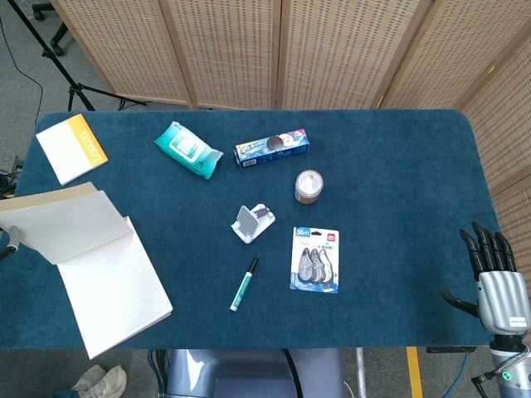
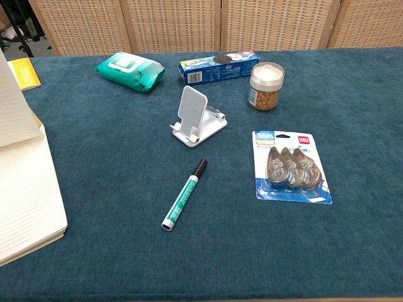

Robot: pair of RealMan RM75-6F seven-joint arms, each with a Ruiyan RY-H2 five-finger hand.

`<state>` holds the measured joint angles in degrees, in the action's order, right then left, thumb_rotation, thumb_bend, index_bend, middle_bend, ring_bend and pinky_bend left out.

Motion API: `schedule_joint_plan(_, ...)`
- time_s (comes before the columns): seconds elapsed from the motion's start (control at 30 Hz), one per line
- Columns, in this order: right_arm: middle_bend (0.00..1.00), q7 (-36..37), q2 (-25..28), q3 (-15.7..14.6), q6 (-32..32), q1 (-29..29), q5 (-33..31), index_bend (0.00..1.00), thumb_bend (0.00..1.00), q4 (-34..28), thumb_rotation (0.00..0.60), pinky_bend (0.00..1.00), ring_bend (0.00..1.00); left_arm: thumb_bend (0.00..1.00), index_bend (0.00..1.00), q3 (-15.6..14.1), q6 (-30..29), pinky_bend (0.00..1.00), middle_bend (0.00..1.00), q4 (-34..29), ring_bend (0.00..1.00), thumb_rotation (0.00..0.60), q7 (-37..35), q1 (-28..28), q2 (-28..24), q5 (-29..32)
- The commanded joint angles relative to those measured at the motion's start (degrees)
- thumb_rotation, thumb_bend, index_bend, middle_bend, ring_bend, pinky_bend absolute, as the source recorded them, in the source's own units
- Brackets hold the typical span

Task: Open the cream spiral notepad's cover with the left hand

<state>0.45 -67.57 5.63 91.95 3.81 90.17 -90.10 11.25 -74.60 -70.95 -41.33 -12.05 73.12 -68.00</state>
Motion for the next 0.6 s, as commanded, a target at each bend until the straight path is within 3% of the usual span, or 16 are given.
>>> schedule_joint_plan(0.03, 0.00, -0.03, -0.01, -0.02, 0.03, -0.01, 0.05, 0.00, 0.00, 0.01, 0.600, 0.00, 0.00, 0.50, 0.89, -0.45, -0.13, 0.00, 0.00, 2.30, 0.00, 0.600, 0.06, 0.53, 1.12, -1.03)
schedule_joint_plan(0.33, 0.00, -0.05, -0.03, -0.08, -0.08, 0.03, 0.08, 0.00, 0.00, -0.02, 0.600, 0.00, 0.00, 0.50, 0.89, 3.41, 3.65, 0.00, 0.00, 7.08, 0.00, 0.600, 1.28, -0.55, 3.04, 3.52)
schedule_joint_plan(0.6, 0.00, -0.68, -0.34, -0.28, -0.49, 0.17, 0.13, 0.00, 0.00, 0.09, 0.600, 0.00, 0.00, 0.50, 0.89, 7.38, 14.54, 0.00, 0.00, 15.13, 0.00, 0.600, 3.42, -4.97, 6.11, 10.17)
